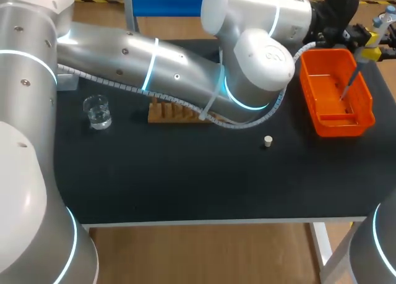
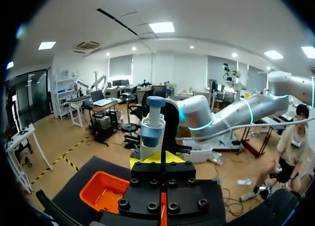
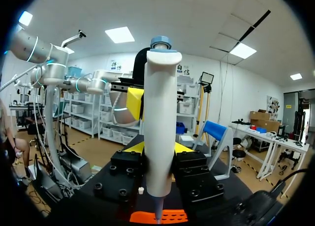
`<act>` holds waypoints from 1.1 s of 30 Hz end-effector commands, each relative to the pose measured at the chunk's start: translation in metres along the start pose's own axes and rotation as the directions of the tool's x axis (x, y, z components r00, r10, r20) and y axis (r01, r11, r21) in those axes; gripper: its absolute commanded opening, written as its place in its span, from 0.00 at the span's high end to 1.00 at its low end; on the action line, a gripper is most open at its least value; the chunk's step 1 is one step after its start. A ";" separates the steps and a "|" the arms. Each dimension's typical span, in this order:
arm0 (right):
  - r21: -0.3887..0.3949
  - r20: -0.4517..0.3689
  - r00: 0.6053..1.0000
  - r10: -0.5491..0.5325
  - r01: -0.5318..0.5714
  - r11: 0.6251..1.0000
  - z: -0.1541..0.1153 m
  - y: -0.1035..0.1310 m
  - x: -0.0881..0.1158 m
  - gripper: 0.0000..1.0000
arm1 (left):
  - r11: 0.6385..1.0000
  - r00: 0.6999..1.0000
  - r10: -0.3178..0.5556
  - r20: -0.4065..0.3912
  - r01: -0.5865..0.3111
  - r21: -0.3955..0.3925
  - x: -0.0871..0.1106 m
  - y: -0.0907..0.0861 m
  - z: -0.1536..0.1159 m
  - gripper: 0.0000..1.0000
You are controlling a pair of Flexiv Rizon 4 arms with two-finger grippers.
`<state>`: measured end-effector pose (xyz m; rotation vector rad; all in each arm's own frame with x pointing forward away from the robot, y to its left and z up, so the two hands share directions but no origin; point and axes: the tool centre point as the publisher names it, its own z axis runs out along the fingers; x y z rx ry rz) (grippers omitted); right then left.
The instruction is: Invert the test tube, pick up the pipette, mount the tip to pipette, aspirate from beaker and dispense into the tube, eject the tip, return the pipette, and cap with the stopper.
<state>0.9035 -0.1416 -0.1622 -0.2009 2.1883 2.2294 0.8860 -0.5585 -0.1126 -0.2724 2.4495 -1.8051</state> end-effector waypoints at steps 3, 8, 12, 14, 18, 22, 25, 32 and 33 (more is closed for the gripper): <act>0.002 -0.002 1.000 0.000 0.000 1.000 -0.001 0.001 0.000 1.00 | 0.962 1.000 0.001 0.004 -0.002 0.274 0.000 0.004 -0.003 1.00; 0.002 -0.002 1.000 0.000 0.000 1.000 -0.001 0.001 0.000 1.00 | 0.962 1.000 -0.001 0.010 -0.002 0.272 0.001 0.005 -0.007 1.00; 0.002 -0.002 1.000 0.000 0.000 1.000 -0.001 0.001 0.000 1.00 | 0.963 1.000 -0.003 0.019 -0.002 0.271 0.001 0.006 -0.011 1.00; 0.002 -0.002 1.000 0.000 0.000 1.000 -0.001 0.001 0.000 1.00 | 0.963 1.000 -0.003 0.023 -0.004 0.271 0.001 0.005 -0.012 1.00; 0.002 -0.002 1.000 0.000 0.000 1.000 -0.001 0.001 0.000 1.00 | 0.962 1.000 -0.001 0.031 -0.008 0.274 0.001 0.004 -0.016 1.00; 0.002 -0.002 1.000 0.000 0.000 1.000 -0.001 0.001 0.000 1.00 | 0.960 0.999 0.000 0.035 -0.010 0.278 0.001 0.004 -0.020 1.00; 0.002 -0.002 1.000 0.000 0.000 1.000 -0.001 0.001 0.000 1.00 | 0.959 0.999 0.005 0.035 -0.015 0.284 0.001 0.001 -0.022 1.00; 0.002 -0.002 1.000 0.000 0.000 1.000 -0.001 0.001 0.000 1.00 | 0.955 0.999 0.015 0.034 -0.024 0.297 0.000 -0.005 -0.026 1.00; 0.002 -0.002 1.000 0.000 0.000 1.000 -0.001 0.001 0.000 1.00 | 0.953 0.999 0.016 0.034 -0.026 0.301 0.000 -0.006 -0.027 1.00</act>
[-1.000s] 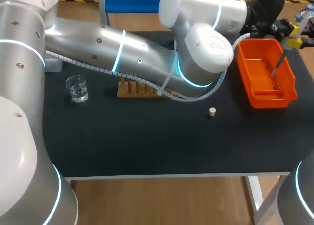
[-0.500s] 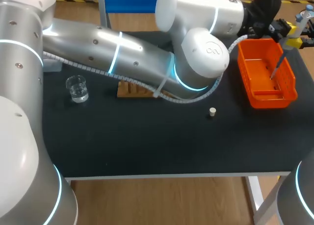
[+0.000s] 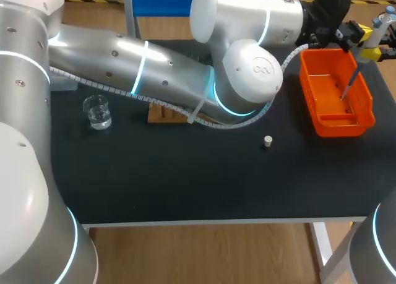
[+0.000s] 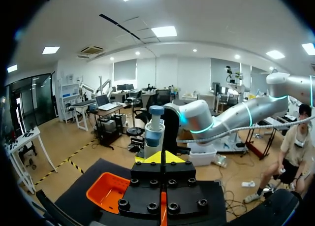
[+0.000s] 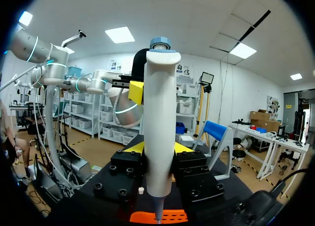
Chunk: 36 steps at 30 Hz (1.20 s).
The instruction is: Invert the test tube, pick up the pipette, mount the tip to pipette, aspirate from beaker and dispense into the tube, eject the tip, return the pipette, and cap with the stopper.
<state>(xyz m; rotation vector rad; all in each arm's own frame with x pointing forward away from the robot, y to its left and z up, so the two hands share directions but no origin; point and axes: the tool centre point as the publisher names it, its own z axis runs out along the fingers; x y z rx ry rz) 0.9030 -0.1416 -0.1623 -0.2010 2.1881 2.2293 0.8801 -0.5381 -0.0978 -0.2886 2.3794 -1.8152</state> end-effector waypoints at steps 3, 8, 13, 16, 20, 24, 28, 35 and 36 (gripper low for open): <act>0.002 -0.002 1.000 0.000 0.000 1.000 -0.001 0.001 0.000 1.00 | 0.960 1.000 0.005 -0.013 -0.001 0.278 -0.002 -0.001 -0.004 1.00; 0.002 -0.002 1.000 0.000 0.000 1.000 -0.001 0.001 0.000 1.00 | 0.958 1.000 0.012 -0.016 -0.007 0.287 -0.003 -0.007 -0.006 1.00; 0.002 -0.002 1.000 0.000 0.000 1.000 -0.001 0.001 0.000 1.00 | 0.956 1.000 0.028 -0.012 -0.023 0.294 -0.004 -0.016 -0.006 1.00; 0.002 -0.002 1.000 0.000 0.000 1.000 -0.001 0.001 0.000 1.00 | 0.952 0.999 0.038 -0.011 -0.033 0.303 -0.006 -0.021 -0.005 1.00; 0.002 -0.002 1.000 0.000 0.000 1.000 -0.001 0.001 0.000 1.00 | 0.945 0.998 0.053 -0.015 -0.045 0.324 -0.008 -0.029 -0.004 1.00; 0.002 -0.002 1.000 0.000 0.000 1.000 -0.001 0.001 0.000 1.00 | 0.939 0.998 0.063 -0.016 -0.054 0.340 -0.010 -0.034 -0.002 1.00; 0.002 -0.002 1.000 0.000 0.000 1.000 -0.001 0.001 0.000 1.00 | 0.935 0.997 0.070 -0.018 -0.059 0.349 -0.011 -0.038 0.000 1.00; 0.002 -0.002 1.000 0.000 0.000 1.000 -0.001 0.001 0.000 1.00 | 0.932 0.997 0.074 -0.023 -0.061 0.358 -0.013 -0.040 0.004 1.00; 0.002 -0.002 1.000 0.000 0.000 1.000 -0.001 0.001 0.000 1.00 | 0.932 0.997 0.073 -0.025 -0.060 0.359 -0.014 -0.040 0.005 1.00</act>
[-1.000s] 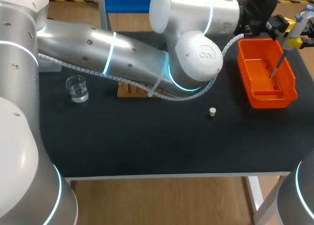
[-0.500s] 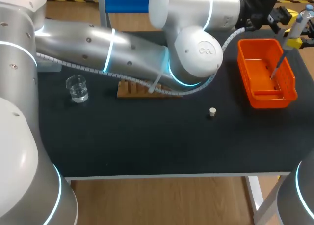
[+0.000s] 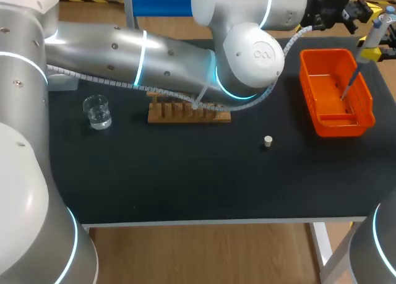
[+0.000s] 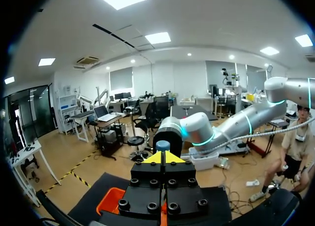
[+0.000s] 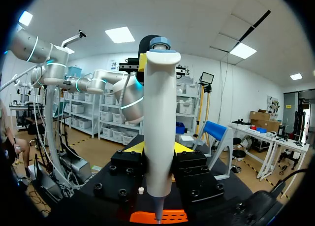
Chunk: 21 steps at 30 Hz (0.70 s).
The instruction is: Invert the test tube, pick up the pipette, mount the tip to pipette, aspirate from beaker and dispense into the tube, eject the tip, return the pipette, and cap with the stopper.
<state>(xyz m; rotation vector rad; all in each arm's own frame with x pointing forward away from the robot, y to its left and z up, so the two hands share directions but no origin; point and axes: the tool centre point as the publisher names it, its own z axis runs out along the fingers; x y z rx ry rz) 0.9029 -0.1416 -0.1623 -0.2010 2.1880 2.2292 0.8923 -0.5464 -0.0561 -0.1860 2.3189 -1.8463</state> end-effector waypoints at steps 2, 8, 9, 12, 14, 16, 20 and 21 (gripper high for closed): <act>0.002 -0.002 1.000 0.000 0.000 1.000 -0.001 0.001 0.000 1.00 | 0.950 1.000 0.002 -0.018 0.004 0.312 -0.004 0.005 0.007 1.00; 0.002 -0.002 1.000 0.000 0.000 1.000 -0.001 0.001 0.000 1.00 | 0.940 1.000 0.020 -0.019 -0.013 0.341 -0.004 0.009 0.011 1.00; 0.002 -0.002 1.000 0.000 0.000 1.000 -0.001 0.001 0.000 1.00 | 0.937 0.999 0.027 -0.019 -0.019 0.348 -0.004 0.009 0.012 1.00; 0.002 -0.002 1.000 0.000 0.000 1.000 -0.001 0.001 0.000 1.00 | 0.939 1.000 0.018 -0.019 -0.011 0.345 -0.005 0.012 0.013 1.00; 0.002 -0.002 1.000 0.000 0.000 1.000 -0.001 0.001 0.000 1.00 | 0.935 1.000 0.017 -0.018 -0.010 0.355 -0.005 0.012 0.013 1.00; 0.002 -0.002 1.000 0.000 0.000 1.000 -0.001 0.001 0.000 1.00 | 0.933 1.000 0.014 -0.019 -0.006 0.360 -0.005 0.013 0.013 1.00; 0.002 -0.002 1.000 0.000 0.000 1.000 -0.001 0.001 0.000 1.00 | 0.930 1.000 0.010 -0.021 -0.002 0.367 -0.004 0.014 0.013 1.00; 0.002 -0.002 1.000 0.000 0.000 1.000 -0.001 0.001 0.000 1.00 | 0.930 1.000 0.010 -0.022 -0.001 0.368 -0.004 0.014 0.013 1.00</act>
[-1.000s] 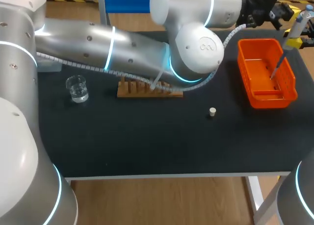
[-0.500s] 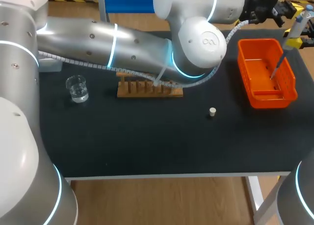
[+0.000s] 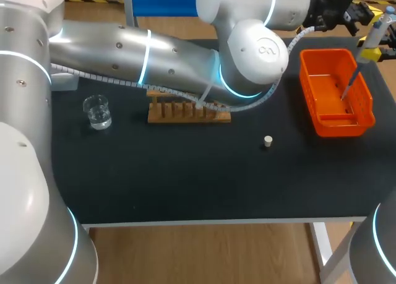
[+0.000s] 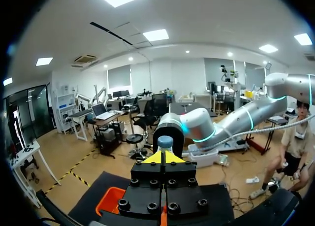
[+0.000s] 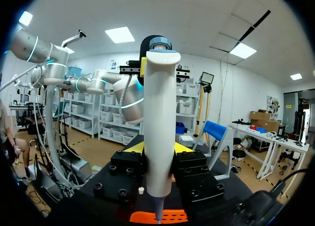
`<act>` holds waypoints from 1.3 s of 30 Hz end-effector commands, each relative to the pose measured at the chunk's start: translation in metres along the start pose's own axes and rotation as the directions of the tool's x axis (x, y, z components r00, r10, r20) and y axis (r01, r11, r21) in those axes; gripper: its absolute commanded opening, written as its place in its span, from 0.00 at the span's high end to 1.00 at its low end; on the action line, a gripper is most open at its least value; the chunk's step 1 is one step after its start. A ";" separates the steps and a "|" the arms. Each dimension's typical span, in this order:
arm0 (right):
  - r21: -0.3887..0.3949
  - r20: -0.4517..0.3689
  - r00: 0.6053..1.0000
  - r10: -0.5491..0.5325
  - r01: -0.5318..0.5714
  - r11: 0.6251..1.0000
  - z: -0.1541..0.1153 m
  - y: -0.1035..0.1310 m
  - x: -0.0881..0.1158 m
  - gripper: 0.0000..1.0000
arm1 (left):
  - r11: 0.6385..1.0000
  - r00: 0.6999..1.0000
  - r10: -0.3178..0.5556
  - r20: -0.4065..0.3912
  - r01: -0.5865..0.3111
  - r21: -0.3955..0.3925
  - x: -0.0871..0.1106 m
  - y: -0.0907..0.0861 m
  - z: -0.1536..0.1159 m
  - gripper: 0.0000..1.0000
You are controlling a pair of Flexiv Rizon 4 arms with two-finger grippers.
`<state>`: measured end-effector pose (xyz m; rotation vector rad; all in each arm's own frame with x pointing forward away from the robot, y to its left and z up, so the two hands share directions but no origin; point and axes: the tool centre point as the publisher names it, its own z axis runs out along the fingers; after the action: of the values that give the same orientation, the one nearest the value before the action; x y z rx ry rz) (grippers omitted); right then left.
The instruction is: Invert the test tube, pick up the pipette, mount the tip to pipette, aspirate from beaker and dispense into the tube, eject the tip, return the pipette, and cap with the stopper.
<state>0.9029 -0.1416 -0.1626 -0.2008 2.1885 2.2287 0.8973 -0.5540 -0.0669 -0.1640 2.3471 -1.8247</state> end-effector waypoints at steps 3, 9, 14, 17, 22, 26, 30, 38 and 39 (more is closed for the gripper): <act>0.002 -0.002 1.000 0.000 0.000 1.000 -0.001 0.001 0.000 1.00 | 0.921 1.000 0.000 -0.009 0.004 0.391 -0.001 0.006 0.003 1.00; 0.002 -0.002 1.000 0.000 0.000 1.000 -0.001 0.001 0.000 1.00 | 0.920 1.000 -0.006 -0.017 0.012 0.393 0.000 0.009 0.006 1.00; 0.002 -0.002 1.000 0.000 0.000 1.000 -0.001 0.001 0.000 1.00 | 0.920 1.000 -0.012 -0.023 0.020 0.392 0.000 0.012 0.010 1.00; 0.002 -0.002 1.000 0.000 0.000 1.000 -0.001 0.001 0.000 1.00 | 0.920 1.000 -0.018 -0.025 0.026 0.390 0.001 0.015 0.011 1.00; 0.002 -0.002 1.000 0.000 0.000 1.000 -0.001 0.001 0.000 1.00 | 0.921 0.999 -0.025 -0.028 0.034 0.389 0.000 0.019 0.013 1.00; 0.002 -0.002 1.000 0.000 0.000 1.000 -0.001 0.001 0.000 1.00 | 0.921 0.999 -0.033 -0.028 0.041 0.387 0.000 0.023 0.014 1.00; 0.002 -0.002 1.000 0.000 0.000 1.000 -0.001 0.001 0.000 1.00 | 0.921 0.999 -0.041 -0.026 0.048 0.385 0.000 0.027 0.014 1.00; 0.002 -0.002 1.000 0.000 0.000 1.000 -0.001 0.001 0.000 1.00 | 0.922 0.998 -0.053 -0.026 0.059 0.382 0.001 0.037 0.015 1.00; 0.002 -0.002 1.000 0.000 0.000 1.000 -0.001 0.001 0.000 1.00 | 0.922 0.998 -0.054 -0.025 0.060 0.383 0.001 0.038 0.015 1.00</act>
<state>0.9022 -0.1429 -0.1733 -0.1951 2.1881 2.2259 0.8980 -0.5572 -0.0882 -0.2149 2.4168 -1.8176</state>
